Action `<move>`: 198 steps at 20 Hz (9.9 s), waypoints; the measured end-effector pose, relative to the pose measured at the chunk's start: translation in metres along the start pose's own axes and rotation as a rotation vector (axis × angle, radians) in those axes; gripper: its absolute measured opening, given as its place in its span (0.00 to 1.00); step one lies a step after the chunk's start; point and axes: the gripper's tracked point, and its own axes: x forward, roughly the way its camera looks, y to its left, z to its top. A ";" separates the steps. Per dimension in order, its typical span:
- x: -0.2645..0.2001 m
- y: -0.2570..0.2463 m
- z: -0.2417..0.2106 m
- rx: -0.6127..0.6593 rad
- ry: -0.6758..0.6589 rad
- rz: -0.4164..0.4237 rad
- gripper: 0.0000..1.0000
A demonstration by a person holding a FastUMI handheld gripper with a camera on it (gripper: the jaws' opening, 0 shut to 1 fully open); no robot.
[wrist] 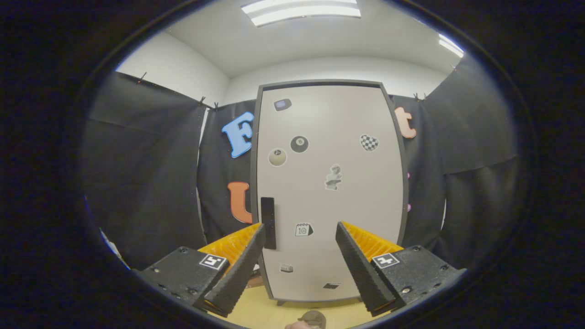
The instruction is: Open the shoe cabinet door, grab the shoes and put them into the shoe cabinet, then close the shoe cabinet door.
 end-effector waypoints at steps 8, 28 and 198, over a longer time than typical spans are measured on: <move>0.075 0.051 -0.004 0.020 0.090 0.040 1.00; 0.153 0.050 -0.069 0.052 0.233 0.124 0.36; 0.257 -0.020 -0.076 -0.104 0.184 -0.084 0.06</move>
